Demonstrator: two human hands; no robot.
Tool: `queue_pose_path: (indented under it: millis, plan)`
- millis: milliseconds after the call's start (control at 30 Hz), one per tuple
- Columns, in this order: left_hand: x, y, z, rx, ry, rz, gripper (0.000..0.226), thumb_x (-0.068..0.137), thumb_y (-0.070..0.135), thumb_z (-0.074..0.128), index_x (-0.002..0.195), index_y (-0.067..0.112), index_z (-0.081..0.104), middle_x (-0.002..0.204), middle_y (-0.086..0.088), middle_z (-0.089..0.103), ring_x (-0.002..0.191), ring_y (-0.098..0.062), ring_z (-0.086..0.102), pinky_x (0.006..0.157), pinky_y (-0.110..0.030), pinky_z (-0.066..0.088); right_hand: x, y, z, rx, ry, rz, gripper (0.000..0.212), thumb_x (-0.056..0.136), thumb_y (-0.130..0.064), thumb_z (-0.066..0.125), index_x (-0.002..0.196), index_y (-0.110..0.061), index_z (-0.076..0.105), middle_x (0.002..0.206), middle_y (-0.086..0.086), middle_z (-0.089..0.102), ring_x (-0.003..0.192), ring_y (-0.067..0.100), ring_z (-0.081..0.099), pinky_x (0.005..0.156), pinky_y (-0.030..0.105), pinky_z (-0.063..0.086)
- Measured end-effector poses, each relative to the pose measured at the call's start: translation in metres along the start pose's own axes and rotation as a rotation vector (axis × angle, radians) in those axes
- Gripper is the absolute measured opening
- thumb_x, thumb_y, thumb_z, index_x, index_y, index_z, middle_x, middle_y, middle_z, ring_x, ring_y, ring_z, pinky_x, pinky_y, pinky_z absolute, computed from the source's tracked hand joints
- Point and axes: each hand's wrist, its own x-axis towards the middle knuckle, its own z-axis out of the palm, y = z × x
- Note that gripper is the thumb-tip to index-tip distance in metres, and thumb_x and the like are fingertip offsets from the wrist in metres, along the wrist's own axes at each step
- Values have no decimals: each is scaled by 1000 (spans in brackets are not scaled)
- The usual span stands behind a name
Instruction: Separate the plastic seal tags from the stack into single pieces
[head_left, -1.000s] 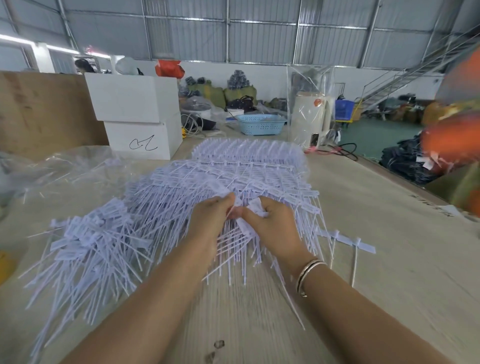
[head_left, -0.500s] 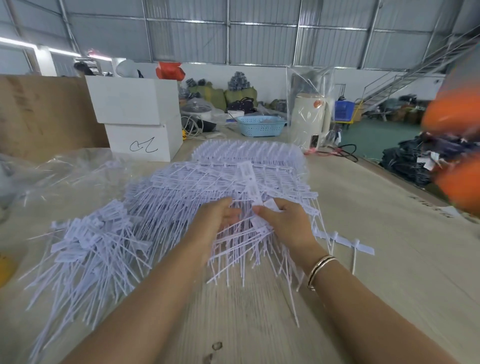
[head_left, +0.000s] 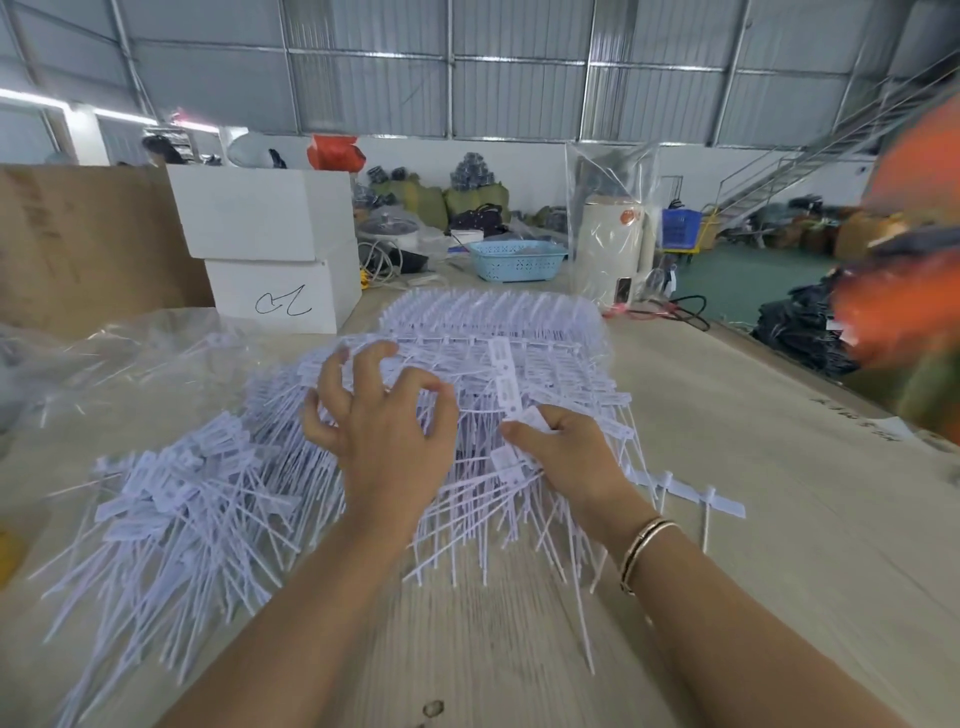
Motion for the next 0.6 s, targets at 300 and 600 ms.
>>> queue_pose_path:
  millis: [300,600]
  plan:
    - [-1,8,0,56,-204,175,19,90,34,56,81,21,67,80,4,61,84,-20,54,77,-35,27,-5,-5,8,16,-52,-14,43,84,-25,71,56,-12,41,45,-2,27,38,12,22,41,17,24]
    - [-5,12,16,-570,-475,-462,46,85,44,65,60,6,59,49,2,54,43,-3,46,46,-12,34,-10,-12,22,-107,-66,-93,22,85,-26,67,80,-5,72,66,15,61,59,13,50,61,31,39]
